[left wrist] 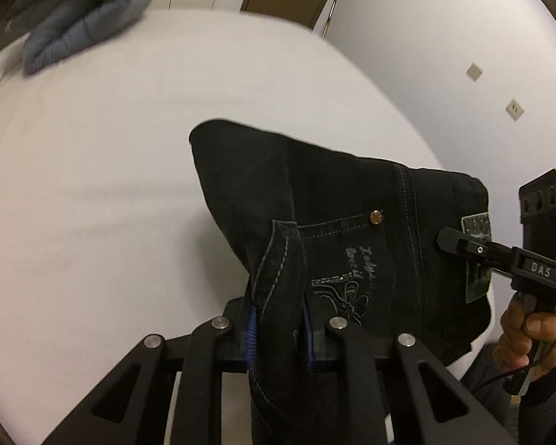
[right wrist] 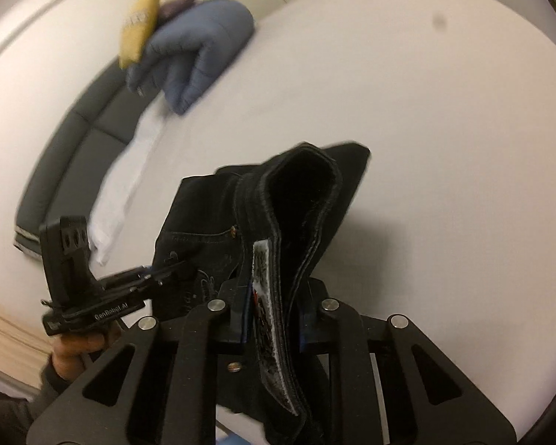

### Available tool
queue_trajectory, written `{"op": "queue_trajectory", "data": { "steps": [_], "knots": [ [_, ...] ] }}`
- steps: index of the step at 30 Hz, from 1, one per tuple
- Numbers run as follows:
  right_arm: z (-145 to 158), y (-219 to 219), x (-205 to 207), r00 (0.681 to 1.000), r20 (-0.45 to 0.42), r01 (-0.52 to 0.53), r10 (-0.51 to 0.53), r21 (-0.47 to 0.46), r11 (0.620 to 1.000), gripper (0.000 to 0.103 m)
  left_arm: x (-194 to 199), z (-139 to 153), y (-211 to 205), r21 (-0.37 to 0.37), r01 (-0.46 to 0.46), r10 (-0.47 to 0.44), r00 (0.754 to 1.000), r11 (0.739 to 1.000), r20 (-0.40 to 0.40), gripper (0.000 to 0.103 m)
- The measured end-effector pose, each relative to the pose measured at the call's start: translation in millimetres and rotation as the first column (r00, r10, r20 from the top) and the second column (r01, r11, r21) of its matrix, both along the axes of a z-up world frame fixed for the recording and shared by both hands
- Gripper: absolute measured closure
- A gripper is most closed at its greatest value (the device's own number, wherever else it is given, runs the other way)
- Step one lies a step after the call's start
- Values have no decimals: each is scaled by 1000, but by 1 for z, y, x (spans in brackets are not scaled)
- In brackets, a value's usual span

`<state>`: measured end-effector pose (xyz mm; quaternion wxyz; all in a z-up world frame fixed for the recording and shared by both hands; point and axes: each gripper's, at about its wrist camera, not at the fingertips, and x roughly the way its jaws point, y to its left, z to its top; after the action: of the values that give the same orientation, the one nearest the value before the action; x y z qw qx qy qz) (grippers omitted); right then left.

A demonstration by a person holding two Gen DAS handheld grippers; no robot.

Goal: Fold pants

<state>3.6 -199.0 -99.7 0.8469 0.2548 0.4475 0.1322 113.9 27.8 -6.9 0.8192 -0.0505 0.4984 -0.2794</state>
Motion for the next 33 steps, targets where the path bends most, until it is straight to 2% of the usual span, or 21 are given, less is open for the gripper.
{"op": "queue_trajectory", "data": {
  "steps": [3,6,8,11,12,13,15,16,18,20,22,23,24,25,26,27,28,29,30,32,33],
  "knots": [
    [12,-16,29,1000,11,17,-17,8,1000,87,28,12,-10,-5,1,-1,999,1000,41,83],
    [7,-33,55,999,-8,35,-35,-2,999,87,54,5,-26,9,8,-8,999,1000,45,83],
    [-9,-46,71,998,-39,51,-51,-2,999,87,67,-9,-33,18,13,-13,1000,1000,24,83],
    [-58,-67,93,988,-128,93,-92,2,996,86,89,-49,-51,40,18,-16,999,999,-34,80],
    [-76,-75,94,981,-160,112,-112,-9,994,84,93,-65,-59,61,18,-15,999,998,-50,74],
    [-92,-84,96,972,-188,137,-138,-19,990,78,96,-80,-63,86,14,-8,998,996,-64,63],
    [-111,-100,90,974,-165,171,-158,71,983,76,100,-94,-63,86,-12,19,997,996,-75,53],
    [-112,-105,85,978,-139,171,-156,98,980,75,101,-97,-62,79,-31,37,996,996,-78,45],
    [-110,-105,80,984,-108,150,-140,85,985,71,99,-98,-60,46,-53,56,996,998,-73,44],
    [-98,-106,72,983,-107,153,-150,13,988,66,100,-97,-44,58,-61,63,997,996,-45,43],
    [-78,-109,61,980,-66,184,-187,-43,982,62,88,-74,-37,42,-93,91,995,995,46,43],
    [-64,-110,50,979,-17,199,-201,-70,977,61,64,-59,-35,30,-104,100,989,994,108,43],
    [-47,-109,38,976,36,218,-215,-107,970,61,55,-46,-32,34,-117,110,980,993,165,37],
    [-27,-106,25,968,98,243,-229,-164,956,60,43,-28,-28,46,-139,124,963,989,241,22],
    [-6,-98,13,960,156,262,-232,-213,941,60,24,-3,-23,56,-178,148,926,982,348,14],
    [14,-91,0,948,222,283,-228,-261,923,59,10,12,-22,52,-204,165,894,978,417,2],
    [37,-82,-16,930,295,311,-221,-304,900,55,-8,31,-15,36,-237,187,844,971,502,0],
    [57,-72,-23,911,351,334,-214,-328,883,49,-27,50,-9,17,-272,211,781,962,587,0],
    [81,-62,-40,877,432,377,-210,-349,858,31,-47,68,-3,3,-318,237,714,948,658,0],
    [124,-44,-79,783,590,468,-196,-352,811,10,-80,97,7,-15,-378,267,622,926,736,0],
    [141,-36,-96,737,653,499,-177,-348,793,5,-88,112,11,-20,-397,271,587,917,763,0]
  ]
}}
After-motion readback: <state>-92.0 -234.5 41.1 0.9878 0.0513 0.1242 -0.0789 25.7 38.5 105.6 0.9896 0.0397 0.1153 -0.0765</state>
